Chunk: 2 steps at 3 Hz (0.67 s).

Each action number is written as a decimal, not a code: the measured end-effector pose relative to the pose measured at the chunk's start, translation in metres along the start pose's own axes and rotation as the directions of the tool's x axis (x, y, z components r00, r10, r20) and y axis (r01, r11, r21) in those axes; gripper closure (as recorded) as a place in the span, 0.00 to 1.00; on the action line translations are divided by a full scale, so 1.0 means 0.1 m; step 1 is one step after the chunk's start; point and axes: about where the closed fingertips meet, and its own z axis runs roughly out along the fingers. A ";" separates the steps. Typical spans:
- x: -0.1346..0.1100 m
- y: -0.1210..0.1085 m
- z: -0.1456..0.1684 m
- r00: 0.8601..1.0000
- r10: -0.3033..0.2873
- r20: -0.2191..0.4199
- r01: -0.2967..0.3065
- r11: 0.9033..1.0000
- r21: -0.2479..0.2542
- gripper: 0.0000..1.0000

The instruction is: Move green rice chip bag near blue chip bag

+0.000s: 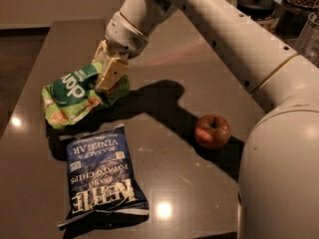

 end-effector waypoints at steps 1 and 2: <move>0.03 0.11 0.00 1.000 -0.019 0.009 0.019 0.999 -0.030 0.54; 0.01 0.07 0.03 1.000 -0.020 0.014 0.020 1.000 -0.022 0.23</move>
Offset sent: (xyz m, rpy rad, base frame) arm -0.0083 -0.0057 -0.0021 0.0021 0.0101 0.0313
